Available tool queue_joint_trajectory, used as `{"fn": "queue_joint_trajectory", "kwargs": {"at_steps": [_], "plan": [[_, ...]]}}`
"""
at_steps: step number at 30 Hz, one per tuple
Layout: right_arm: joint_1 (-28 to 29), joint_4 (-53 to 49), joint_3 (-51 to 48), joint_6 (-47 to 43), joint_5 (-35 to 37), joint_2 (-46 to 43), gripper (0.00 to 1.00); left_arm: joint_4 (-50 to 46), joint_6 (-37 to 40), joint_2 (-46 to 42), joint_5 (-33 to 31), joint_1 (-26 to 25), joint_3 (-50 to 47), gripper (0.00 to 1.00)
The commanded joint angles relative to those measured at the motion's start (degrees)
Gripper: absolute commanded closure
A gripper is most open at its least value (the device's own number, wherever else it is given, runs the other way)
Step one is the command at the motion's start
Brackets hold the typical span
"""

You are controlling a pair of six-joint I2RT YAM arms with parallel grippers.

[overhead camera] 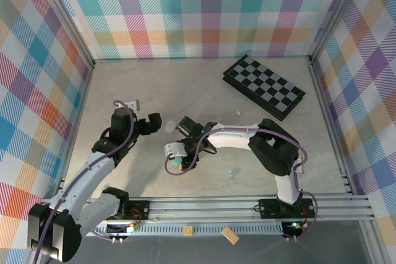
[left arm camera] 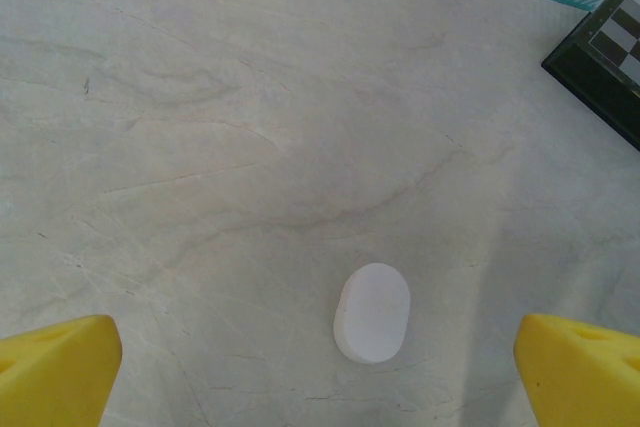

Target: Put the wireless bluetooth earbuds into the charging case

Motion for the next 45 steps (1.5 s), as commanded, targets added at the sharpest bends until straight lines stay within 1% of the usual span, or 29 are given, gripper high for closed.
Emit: {"fn": "queue_joint_trajectory", "kwargs": {"at_steps": [1,2,4,7,9,10,15,18,23,26,29,32,34,37,42,45], "plan": [[0.3,0.2,1.0,-1.0,-0.5,0.7,0.37,-0.4,0.1,-1.4,0.2,-0.1,-0.7,0.0],[0.3,0.0,1.0,-1.0,-0.4,0.6,0.41,-0.5,0.1,-1.6,0.1,-0.1,-0.7,0.0],[0.3,-0.1,0.7,-0.9,-0.2,0.3,0.46,-0.7,0.1,-2.0,-0.1,-0.1,-0.8,0.0],[0.3,0.0,0.0,-0.5,-0.1,-0.6,0.51,-0.7,0.2,-2.1,-0.2,-0.1,-0.7,0.0],[0.3,-0.1,-0.3,-0.3,0.2,-1.3,0.6,-0.7,0.1,-2.1,-0.2,-0.1,-0.7,0.0],[0.3,0.0,-0.7,-0.2,0.4,-1.7,0.61,-0.7,0.2,-2.1,-0.3,-0.1,-0.7,0.0],[-0.5,0.6,-3.0,1.8,0.4,-5.7,0.65,0.3,1.3,-2.5,0.0,-0.2,-0.9,0.0],[-2.1,1.2,-5.3,4.3,-1.0,-9.4,0.68,3.3,2.3,-3.1,1.6,-0.6,-2.2,0.0],[-5.9,2.4,-10.6,7.1,0.5,-13.0,0.68,7.9,2.8,-2.5,3.3,-2.2,-3.6,0.0],[-7.8,2.8,-13.7,7.5,2.1,-13.6,0.68,8.4,4.3,-0.9,3.4,-3.5,-3.1,0.0],[-8.2,2.6,-15.2,7.1,3.0,-12.9,0.67,8.4,4.7,0.5,2.7,-4.2,-2.4,0.0],[-8.1,2.6,-15.2,7.4,2.2,-11.8,0.66,8.6,4.4,1.3,2.4,-4.6,-1.7,0.0],[-8.1,2.8,-15.0,7.5,2.0,-11.3,0.63,8.5,4.4,1.3,1.9,-4.8,-1.3,0.0],[-8.2,2.8,-14.9,6.9,3.0,-11.2,0.55,7.9,4.3,0.9,1.4,-5.1,-1.0,0.0],[-8.2,1.5,-15.0,5.1,4.4,-12.0,0.52,6.5,4.6,-0.1,0.4,-5.1,-0.9,0.0],[-8.2,0.7,-15.0,4.2,5.0,-12.2,0.48,6.3,4.8,0.0,0.2,-5.2,-0.7,0.0]]}}
